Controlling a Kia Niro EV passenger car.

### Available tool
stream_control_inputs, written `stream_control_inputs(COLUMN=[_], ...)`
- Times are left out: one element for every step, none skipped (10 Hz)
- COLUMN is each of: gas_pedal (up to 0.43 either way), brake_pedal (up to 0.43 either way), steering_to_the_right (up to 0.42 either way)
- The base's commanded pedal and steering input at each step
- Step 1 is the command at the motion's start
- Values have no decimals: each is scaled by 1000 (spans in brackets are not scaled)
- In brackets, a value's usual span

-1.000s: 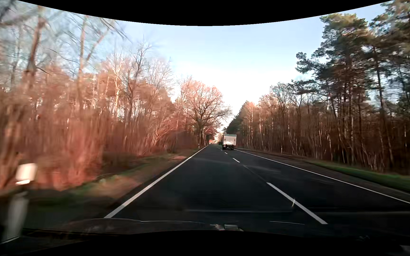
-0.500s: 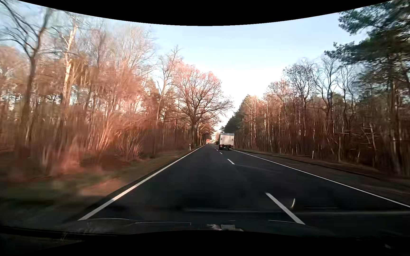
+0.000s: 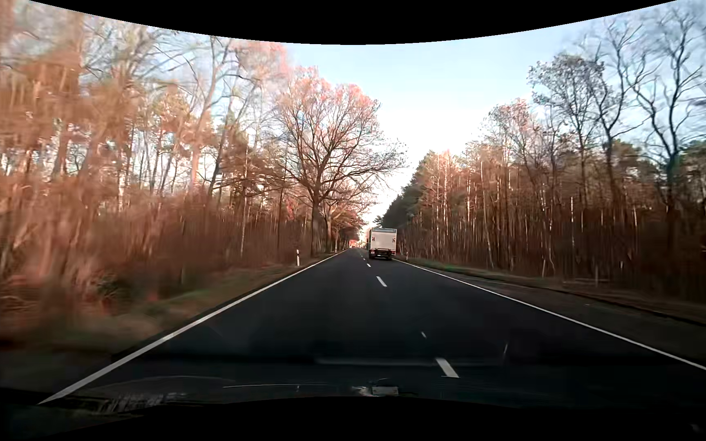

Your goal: Follow the waypoints while adhering to traffic rules and regulations

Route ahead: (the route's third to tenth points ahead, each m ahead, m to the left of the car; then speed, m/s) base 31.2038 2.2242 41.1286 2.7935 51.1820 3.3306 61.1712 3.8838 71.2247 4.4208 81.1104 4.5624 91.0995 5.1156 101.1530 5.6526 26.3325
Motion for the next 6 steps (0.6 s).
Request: stream_control_inputs(gas_pedal=[0, 0, 0, 0, 0, 0], brake_pedal=[37, 67, 110, 140, 159, 165], steering_to_the_right=[9, 7, 5, 4, 3, 2])
